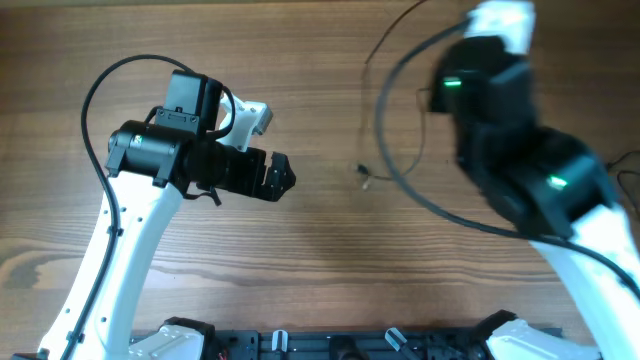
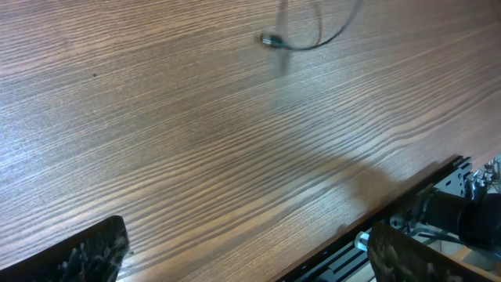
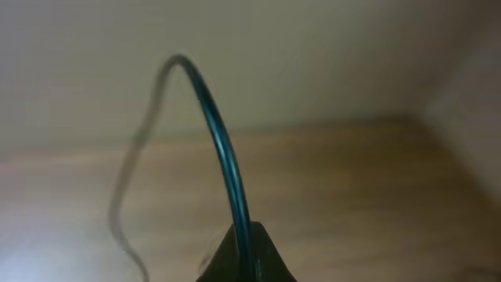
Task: Untangle cables
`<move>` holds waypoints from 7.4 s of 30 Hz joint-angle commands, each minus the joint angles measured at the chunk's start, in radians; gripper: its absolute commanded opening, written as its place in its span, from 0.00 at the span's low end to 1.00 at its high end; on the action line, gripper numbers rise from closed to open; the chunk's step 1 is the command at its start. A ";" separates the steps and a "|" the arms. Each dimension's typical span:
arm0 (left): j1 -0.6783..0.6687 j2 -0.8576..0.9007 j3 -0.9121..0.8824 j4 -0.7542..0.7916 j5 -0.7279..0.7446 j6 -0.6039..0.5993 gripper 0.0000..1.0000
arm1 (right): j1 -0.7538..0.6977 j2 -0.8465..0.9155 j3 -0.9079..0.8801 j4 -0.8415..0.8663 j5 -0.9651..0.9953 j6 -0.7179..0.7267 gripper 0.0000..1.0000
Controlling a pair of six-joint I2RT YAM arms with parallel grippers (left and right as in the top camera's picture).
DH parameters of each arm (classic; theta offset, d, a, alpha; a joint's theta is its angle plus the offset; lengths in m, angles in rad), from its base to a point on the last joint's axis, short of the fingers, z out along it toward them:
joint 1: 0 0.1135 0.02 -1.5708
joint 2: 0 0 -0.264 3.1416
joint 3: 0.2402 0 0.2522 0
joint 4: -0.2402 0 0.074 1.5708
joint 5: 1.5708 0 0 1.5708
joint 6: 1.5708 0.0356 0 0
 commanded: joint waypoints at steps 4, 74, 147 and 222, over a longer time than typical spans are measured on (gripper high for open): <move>0.001 0.003 0.001 -0.005 -0.009 -0.006 1.00 | -0.272 -0.095 0.022 0.258 0.280 -0.267 0.04; 0.001 0.003 0.000 -0.041 -0.009 -0.040 1.00 | -1.614 0.662 0.006 0.056 -1.646 0.452 1.00; 0.001 0.003 -0.001 -0.048 -0.069 -0.028 1.00 | -0.456 -0.129 0.006 -0.544 -0.654 -0.341 1.00; 0.001 0.003 -0.001 -0.049 -0.069 -0.029 1.00 | -0.200 -1.143 -1.584 0.954 -0.612 -0.347 1.00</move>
